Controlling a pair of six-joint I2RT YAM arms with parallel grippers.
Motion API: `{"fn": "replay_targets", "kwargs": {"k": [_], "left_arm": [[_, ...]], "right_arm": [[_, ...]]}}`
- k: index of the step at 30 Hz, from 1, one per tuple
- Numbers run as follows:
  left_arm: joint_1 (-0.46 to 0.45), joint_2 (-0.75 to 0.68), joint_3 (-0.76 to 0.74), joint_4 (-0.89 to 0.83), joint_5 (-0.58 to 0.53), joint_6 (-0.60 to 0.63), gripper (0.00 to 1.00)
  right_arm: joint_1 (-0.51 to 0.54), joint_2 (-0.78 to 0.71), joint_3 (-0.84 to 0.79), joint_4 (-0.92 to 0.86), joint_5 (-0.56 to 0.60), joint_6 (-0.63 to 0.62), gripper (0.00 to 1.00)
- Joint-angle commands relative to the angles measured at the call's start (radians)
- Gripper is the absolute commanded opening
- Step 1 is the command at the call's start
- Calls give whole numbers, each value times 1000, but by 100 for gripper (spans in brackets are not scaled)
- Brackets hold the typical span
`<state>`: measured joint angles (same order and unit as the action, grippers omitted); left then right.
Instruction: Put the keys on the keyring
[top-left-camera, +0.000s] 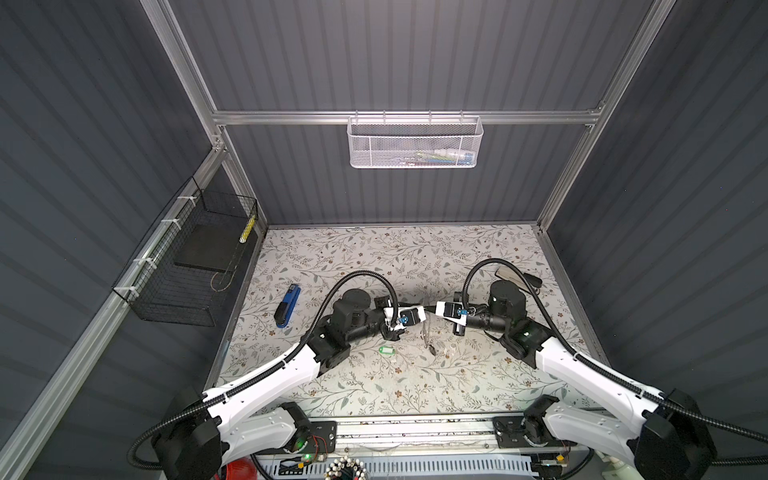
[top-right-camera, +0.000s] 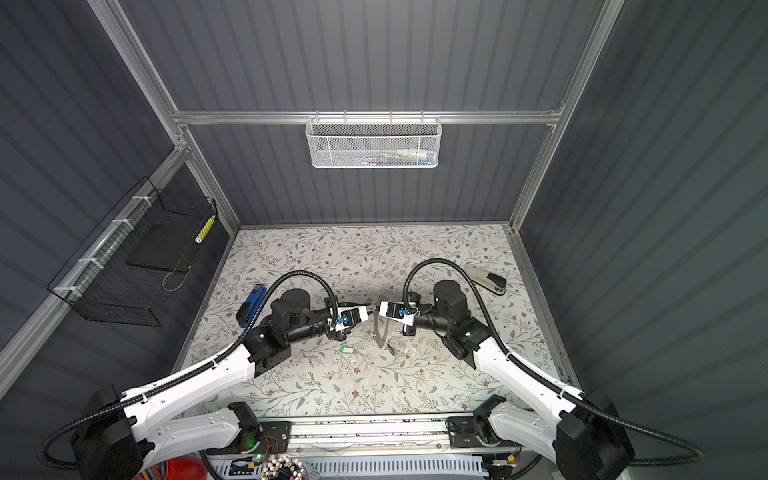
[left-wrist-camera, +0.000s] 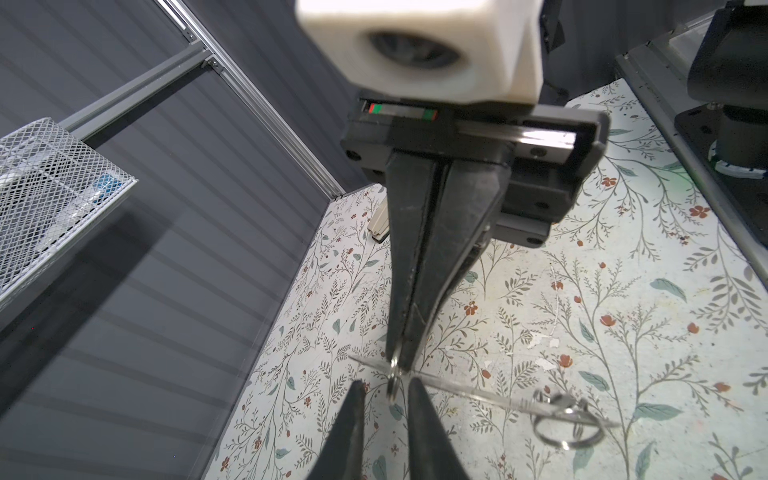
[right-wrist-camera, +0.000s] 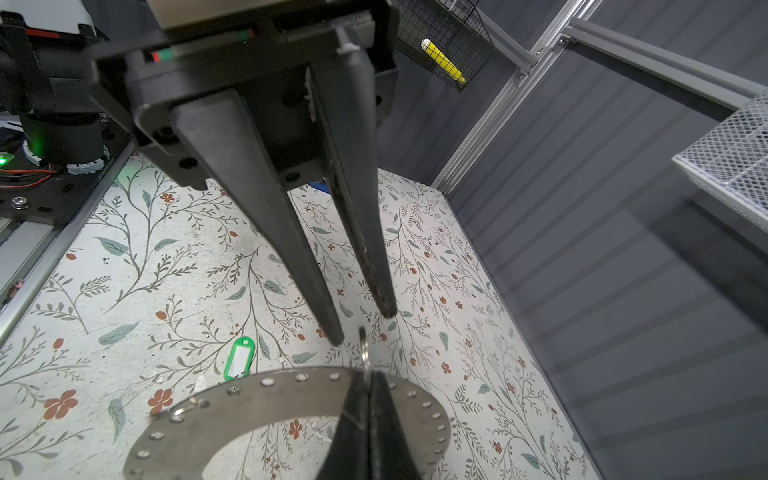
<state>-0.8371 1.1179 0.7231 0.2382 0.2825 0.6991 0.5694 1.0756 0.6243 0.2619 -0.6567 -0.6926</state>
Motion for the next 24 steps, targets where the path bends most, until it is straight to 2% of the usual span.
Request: {"fn": "replay_targets", "kwargs": {"k": [1, 8, 11, 13, 15, 19, 24], "left_arm": [[-6, 8, 36, 24, 32, -20, 21], [-5, 24, 39, 12, 40, -19, 13], [-5, 25, 43, 18, 40, -41, 0], [-4, 17, 43, 35, 72, -64, 0], [-4, 13, 37, 54, 82, -85, 0], [-2, -7, 7, 118, 95, -134, 0], [28, -11, -18, 222, 171, -239, 0]], "right_arm": [[4, 7, 11, 7, -25, -8, 0], [7, 1, 18, -1, -27, -9, 0], [8, 0, 21, -9, -28, -12, 0], [9, -3, 22, -16, -28, -9, 1], [9, -17, 28, -40, -14, -4, 18], [6, -87, 17, -86, 54, 17, 36], [-21, -173, -23, -91, 75, 104, 42]]}}
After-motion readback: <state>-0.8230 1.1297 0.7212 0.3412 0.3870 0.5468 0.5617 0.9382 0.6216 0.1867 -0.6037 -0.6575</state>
